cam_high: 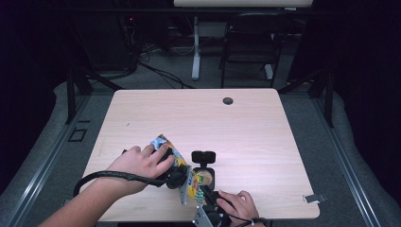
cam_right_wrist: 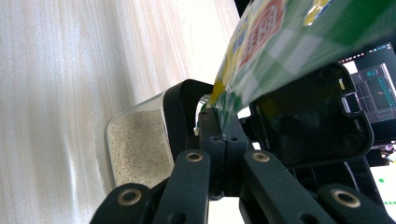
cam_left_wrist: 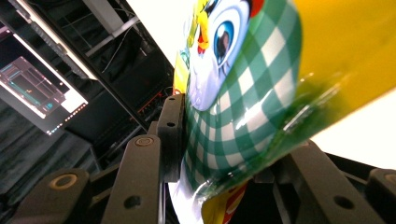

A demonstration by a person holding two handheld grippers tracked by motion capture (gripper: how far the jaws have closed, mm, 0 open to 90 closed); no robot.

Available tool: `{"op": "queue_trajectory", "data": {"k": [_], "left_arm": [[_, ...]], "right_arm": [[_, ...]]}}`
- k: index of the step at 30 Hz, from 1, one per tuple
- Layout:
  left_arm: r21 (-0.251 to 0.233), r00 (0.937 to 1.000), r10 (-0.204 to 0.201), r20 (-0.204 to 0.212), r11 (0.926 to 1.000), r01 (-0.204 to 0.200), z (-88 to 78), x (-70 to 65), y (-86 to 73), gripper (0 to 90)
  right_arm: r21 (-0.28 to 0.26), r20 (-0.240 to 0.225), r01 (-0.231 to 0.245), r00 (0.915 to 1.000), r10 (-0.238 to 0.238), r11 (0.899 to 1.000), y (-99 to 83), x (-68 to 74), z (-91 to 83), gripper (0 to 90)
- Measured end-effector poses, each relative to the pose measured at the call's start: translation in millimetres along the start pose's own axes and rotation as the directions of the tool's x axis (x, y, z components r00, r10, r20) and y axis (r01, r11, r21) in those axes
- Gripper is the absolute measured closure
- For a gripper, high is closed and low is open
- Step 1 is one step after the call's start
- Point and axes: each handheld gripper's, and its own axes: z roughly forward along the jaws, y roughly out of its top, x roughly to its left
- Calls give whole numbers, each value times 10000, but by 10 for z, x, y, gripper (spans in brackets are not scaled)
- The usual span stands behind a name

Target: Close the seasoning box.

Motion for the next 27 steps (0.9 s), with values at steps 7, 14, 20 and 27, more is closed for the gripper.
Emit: {"op": "queue_trajectory", "data": {"k": [7, 14, 20, 27], "left_arm": [[56, 10000, 51, -35, 10000, -50, -13, 18, 10, 644], [-12, 10000, 5, 1, 10000, -5, -12, 32, 17, 645], [2, 10000, 77, -35, 10000, -77, -21, 39, 14, 645], [-13, 10000, 63, -9, 10000, -63, -14, 32, 10, 647]], "right_arm": [[134, 81, 95, 9999, -96, 9999, 2, -7, -13, 900], [37, 70, -23, 10000, 22, 10000, -10, -9, -11, 900], [33, 94, 3, 10000, -3, 10000, -4, -11, -20, 900], [-20, 77, 17, 10000, -17, 10000, 5, -7, -29, 900]]}}
